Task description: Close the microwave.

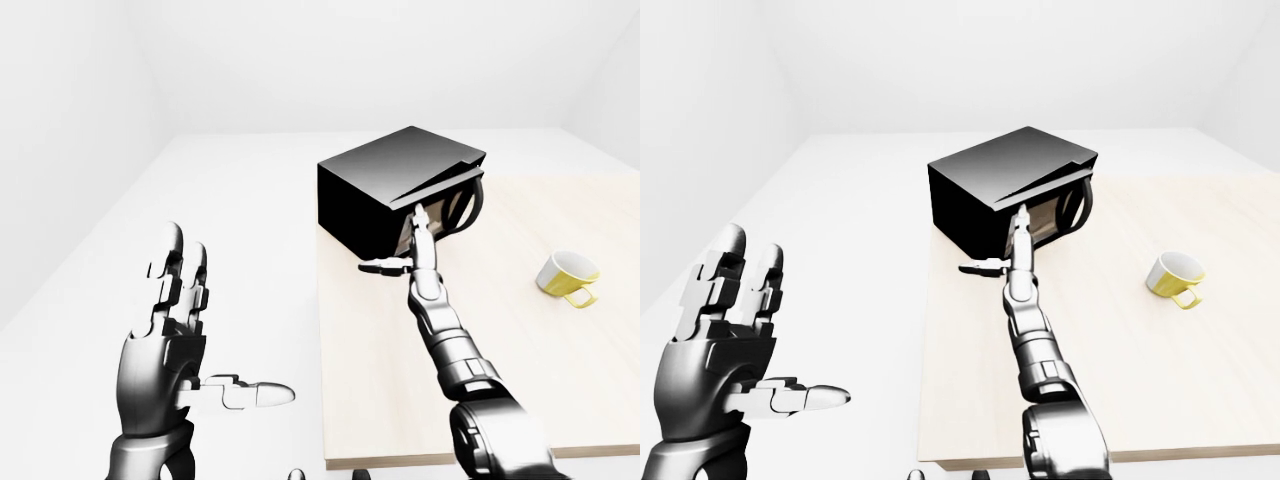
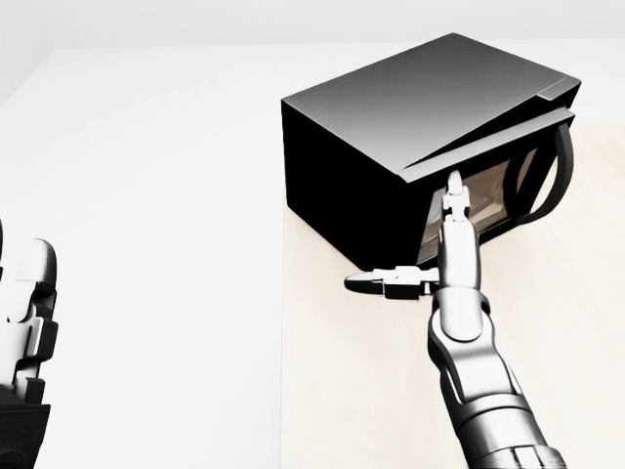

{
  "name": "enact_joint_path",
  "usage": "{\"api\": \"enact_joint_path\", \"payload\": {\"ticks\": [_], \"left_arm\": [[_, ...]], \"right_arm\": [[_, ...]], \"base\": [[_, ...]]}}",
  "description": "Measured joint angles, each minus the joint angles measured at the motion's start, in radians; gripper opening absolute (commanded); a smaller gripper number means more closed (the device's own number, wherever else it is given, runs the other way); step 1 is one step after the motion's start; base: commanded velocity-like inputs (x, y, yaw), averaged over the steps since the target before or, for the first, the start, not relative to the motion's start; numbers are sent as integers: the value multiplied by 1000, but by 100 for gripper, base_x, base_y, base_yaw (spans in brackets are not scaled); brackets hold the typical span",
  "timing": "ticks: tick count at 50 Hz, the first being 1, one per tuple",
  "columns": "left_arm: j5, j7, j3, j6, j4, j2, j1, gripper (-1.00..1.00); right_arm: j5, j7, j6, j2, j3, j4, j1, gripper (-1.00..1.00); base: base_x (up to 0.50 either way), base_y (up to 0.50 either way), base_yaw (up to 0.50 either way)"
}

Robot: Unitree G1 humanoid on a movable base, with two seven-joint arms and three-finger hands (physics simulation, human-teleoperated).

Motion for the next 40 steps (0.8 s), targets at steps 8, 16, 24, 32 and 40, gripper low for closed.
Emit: {"api": "enact_joint_path", "payload": {"ticks": [8, 16, 24, 32, 40], "left_arm": [[1, 1, -2, 0, 1, 0, 0, 100], [6, 4, -8, 0, 7, 2, 0, 100], [10, 10, -18, 0, 11, 7, 1, 100], [12, 13, -22, 0, 15, 10, 1, 100], [13, 15, -25, 0, 18, 12, 3, 100]], "right_arm": [[-16, -18, 0, 4, -2, 110, -77, 100], [-46, -44, 0, 14, -7, 126, -87, 100], [-66, -61, 0, 26, -11, 144, -99, 100], [-79, -75, 0, 38, -4, 171, -116, 100], [-87, -87, 0, 40, -1, 181, -122, 100]], "base": [[0, 0, 0], [1, 0, 0], [1, 0, 0], [1, 0, 0], [1, 0, 0]]}}
